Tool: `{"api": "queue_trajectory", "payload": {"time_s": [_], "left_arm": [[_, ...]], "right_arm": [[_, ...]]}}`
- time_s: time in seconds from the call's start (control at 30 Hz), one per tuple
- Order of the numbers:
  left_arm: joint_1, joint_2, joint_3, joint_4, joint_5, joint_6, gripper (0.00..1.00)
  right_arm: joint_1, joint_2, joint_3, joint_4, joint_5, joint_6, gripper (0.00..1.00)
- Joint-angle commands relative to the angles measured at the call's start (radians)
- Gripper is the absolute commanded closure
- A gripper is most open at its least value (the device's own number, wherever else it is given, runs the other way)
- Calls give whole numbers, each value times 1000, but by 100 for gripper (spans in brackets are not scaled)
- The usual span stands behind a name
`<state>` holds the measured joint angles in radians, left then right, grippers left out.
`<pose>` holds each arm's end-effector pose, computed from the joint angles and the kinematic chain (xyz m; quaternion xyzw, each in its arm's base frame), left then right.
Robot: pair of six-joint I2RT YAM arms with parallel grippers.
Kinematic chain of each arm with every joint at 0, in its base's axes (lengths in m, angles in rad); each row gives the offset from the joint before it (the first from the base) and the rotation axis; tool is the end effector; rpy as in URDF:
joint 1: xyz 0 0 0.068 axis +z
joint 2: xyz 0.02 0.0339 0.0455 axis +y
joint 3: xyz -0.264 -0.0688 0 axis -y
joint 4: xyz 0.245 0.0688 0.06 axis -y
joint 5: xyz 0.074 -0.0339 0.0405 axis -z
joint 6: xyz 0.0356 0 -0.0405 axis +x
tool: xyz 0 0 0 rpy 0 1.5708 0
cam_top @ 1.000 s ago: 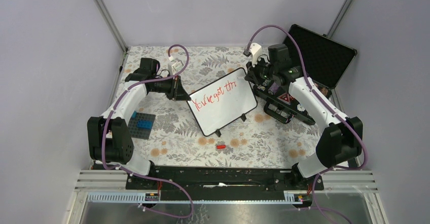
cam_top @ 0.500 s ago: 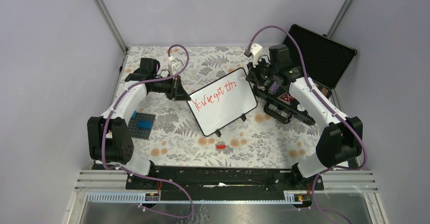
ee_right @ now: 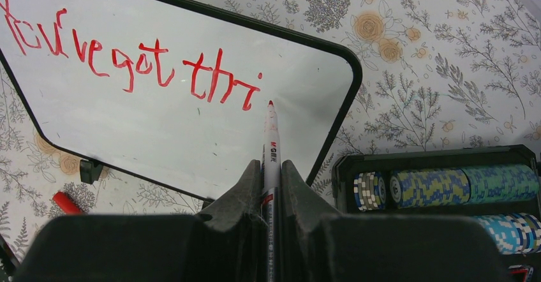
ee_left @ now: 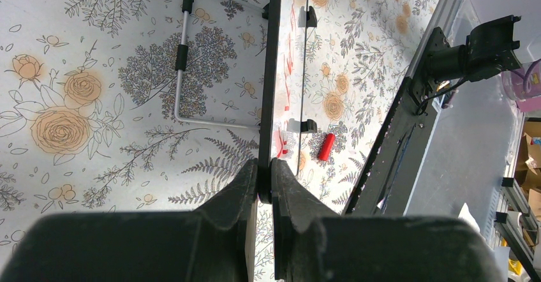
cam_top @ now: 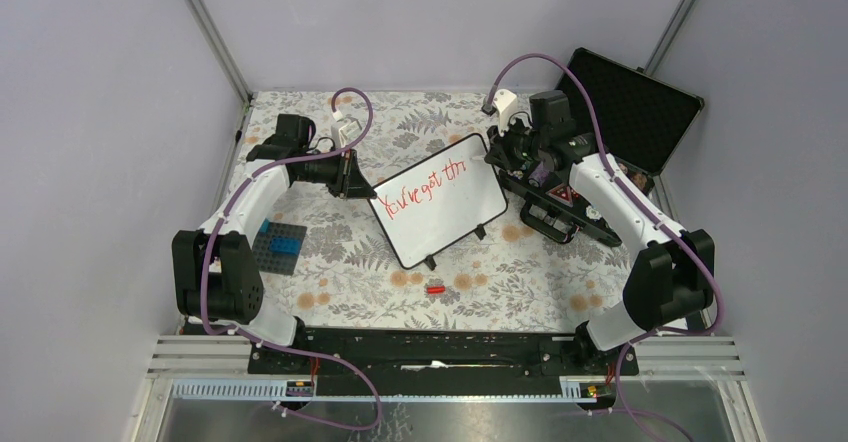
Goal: Write a sentence on the whiteboard
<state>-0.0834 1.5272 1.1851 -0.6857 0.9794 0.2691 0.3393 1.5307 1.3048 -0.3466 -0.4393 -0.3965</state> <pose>0.3044 -0.0551 0.2712 0.2733 0.8149 -0.4292 0.2776 0.3259 0.1311 0.3233 -0.4055 0.7620 0.1779 0.4725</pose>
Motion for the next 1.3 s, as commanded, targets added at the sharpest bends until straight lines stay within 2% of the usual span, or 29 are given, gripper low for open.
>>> {"api": "queue_trajectory", "payload": {"time_s": [0.0,1.27], "left_arm": [[-11,12,25,35,-51,33,100],[-13,7,18,37,-54,37,100]], "right_arm": [[-4,-6,0,28,-27,-1,100],[-4,46,52,48,10,28,100]]}}
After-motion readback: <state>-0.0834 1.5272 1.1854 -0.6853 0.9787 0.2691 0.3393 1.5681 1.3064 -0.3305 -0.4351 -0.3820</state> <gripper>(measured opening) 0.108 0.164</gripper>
